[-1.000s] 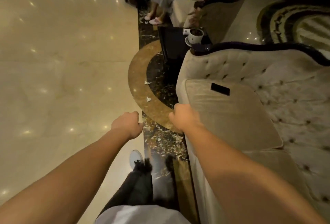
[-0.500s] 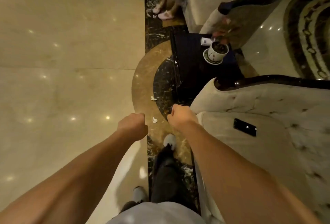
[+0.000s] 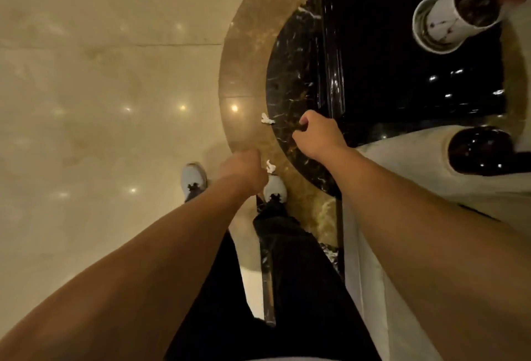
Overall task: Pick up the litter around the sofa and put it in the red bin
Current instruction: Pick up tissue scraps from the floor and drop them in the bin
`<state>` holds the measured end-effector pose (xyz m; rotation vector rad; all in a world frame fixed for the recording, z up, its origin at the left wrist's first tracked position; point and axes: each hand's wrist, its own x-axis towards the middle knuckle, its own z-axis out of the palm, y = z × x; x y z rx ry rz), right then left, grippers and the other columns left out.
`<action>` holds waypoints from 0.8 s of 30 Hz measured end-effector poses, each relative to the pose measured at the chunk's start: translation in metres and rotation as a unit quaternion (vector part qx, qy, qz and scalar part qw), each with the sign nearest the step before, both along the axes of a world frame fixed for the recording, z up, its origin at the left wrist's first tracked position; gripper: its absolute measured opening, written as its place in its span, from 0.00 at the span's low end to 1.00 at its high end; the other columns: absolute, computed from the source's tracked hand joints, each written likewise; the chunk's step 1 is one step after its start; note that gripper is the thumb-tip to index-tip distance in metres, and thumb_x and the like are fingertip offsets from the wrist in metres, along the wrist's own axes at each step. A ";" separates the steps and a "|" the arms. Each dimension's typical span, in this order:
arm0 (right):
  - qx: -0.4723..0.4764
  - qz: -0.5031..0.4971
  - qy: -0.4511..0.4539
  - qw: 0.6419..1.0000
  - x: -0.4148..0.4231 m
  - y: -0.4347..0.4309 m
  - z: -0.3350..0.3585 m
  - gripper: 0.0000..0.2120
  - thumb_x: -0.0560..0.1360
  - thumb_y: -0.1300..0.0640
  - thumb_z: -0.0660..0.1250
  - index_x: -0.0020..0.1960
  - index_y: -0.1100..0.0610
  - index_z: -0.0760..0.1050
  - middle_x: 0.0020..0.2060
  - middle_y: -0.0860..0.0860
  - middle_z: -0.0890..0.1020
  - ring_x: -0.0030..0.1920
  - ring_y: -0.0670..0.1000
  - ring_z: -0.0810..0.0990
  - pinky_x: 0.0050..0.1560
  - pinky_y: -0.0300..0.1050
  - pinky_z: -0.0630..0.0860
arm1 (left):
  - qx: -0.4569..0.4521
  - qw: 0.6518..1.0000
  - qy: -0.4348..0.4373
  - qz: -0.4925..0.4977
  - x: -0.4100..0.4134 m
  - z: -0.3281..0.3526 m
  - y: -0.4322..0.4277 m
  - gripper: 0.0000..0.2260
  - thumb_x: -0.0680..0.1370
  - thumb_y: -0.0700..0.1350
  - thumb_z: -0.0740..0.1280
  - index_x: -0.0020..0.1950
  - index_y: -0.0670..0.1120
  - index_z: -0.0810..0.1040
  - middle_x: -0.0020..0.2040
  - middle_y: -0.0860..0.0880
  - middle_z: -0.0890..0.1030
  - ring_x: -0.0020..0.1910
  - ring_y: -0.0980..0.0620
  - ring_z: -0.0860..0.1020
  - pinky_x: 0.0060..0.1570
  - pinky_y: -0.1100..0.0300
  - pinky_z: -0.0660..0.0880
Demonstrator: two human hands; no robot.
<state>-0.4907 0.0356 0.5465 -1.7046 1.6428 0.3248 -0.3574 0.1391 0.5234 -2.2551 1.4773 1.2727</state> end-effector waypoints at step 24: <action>0.060 0.294 0.134 0.944 0.062 -0.111 -0.556 0.39 0.73 0.55 0.70 0.76 0.44 0.52 0.74 0.59 0.55 0.69 0.69 0.61 0.65 0.62 0.67 | 0.019 0.995 0.093 -0.014 -0.036 -0.526 -0.003 0.33 0.73 0.47 0.70 0.72 0.59 0.56 0.70 0.41 0.59 0.54 0.35 0.75 0.44 0.46 0.78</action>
